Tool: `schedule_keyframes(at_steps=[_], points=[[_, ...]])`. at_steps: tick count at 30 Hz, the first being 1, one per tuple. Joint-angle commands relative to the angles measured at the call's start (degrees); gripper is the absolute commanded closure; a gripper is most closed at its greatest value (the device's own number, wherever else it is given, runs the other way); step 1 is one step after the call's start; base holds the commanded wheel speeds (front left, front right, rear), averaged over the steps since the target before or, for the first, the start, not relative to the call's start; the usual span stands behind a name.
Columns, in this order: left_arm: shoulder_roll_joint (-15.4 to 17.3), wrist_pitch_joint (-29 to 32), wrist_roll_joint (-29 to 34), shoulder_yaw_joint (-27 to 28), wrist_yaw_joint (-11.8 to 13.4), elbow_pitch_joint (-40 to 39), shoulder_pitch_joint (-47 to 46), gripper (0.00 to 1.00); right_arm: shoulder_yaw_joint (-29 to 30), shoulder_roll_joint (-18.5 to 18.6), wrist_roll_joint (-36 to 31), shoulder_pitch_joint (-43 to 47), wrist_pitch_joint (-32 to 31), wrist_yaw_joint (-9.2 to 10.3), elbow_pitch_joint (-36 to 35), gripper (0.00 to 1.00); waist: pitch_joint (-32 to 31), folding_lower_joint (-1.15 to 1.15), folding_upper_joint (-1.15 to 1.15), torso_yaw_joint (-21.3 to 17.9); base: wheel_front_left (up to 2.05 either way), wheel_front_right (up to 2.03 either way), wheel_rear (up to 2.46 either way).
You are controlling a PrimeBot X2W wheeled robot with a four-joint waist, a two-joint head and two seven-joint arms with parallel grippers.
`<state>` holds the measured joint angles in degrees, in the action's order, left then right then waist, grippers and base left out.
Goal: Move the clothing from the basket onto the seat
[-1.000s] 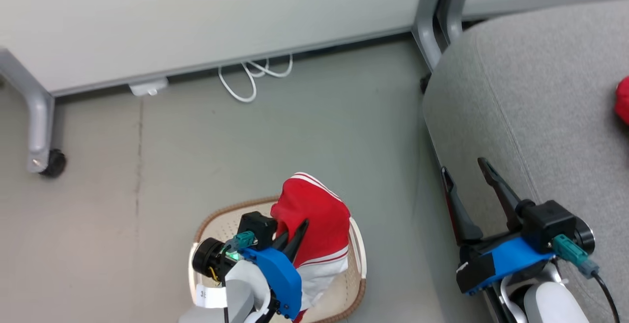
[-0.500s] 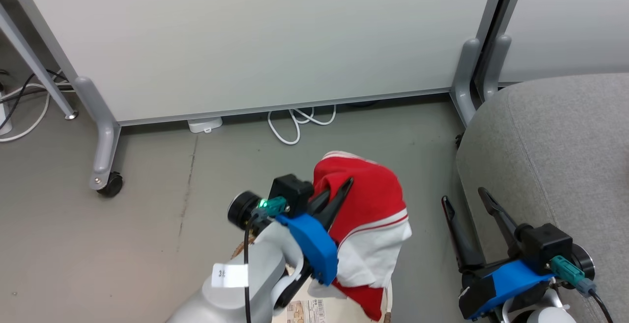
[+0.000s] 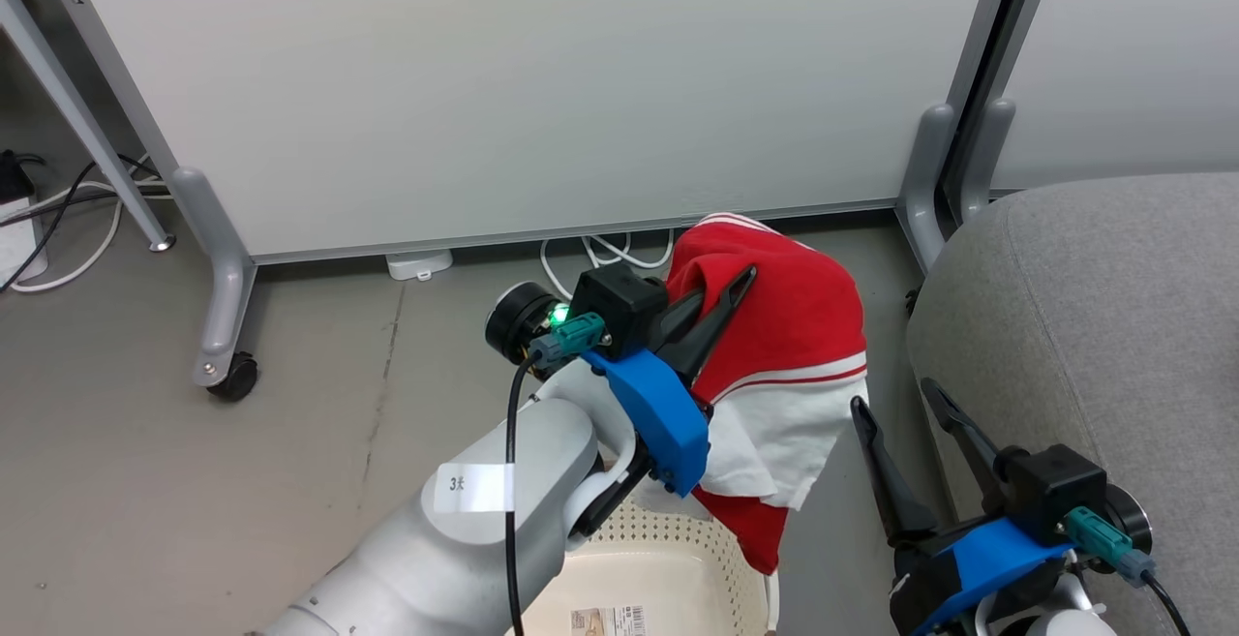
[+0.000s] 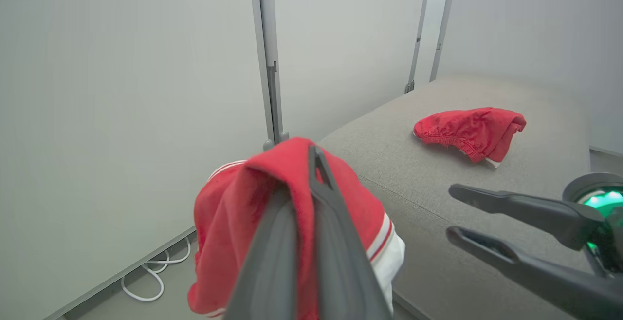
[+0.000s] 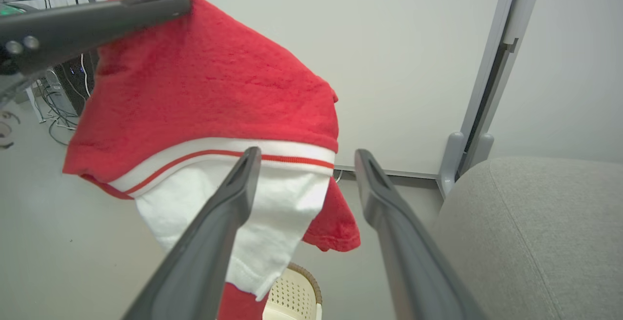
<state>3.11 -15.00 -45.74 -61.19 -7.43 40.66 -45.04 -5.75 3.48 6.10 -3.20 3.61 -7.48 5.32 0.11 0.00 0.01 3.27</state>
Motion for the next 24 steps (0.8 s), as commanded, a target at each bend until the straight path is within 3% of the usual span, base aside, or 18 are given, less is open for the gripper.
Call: schedule_keyframes(at_steps=[1, 24], points=[[-0.1, -0.3, -0.3, -0.2, -0.1, -0.3, -1.1, 1.0, -0.2, -0.1, 0.3, 0.8, -0.1, -0.02, 0.2, 0.0, -0.1, 0.0, -0.01, 0.0, 0.0, 0.0, 0.0], [-0.3, -0.3, -1.1, -1.1, -0.1, 0.4, -1.0, 1.0, -1.0, 0.1, 0.9, 0.1, -0.2, -0.03, 0.8, 0.0, 0.3, 0.0, -0.01, 0.2, 0.0, 0.0, 0.0]])
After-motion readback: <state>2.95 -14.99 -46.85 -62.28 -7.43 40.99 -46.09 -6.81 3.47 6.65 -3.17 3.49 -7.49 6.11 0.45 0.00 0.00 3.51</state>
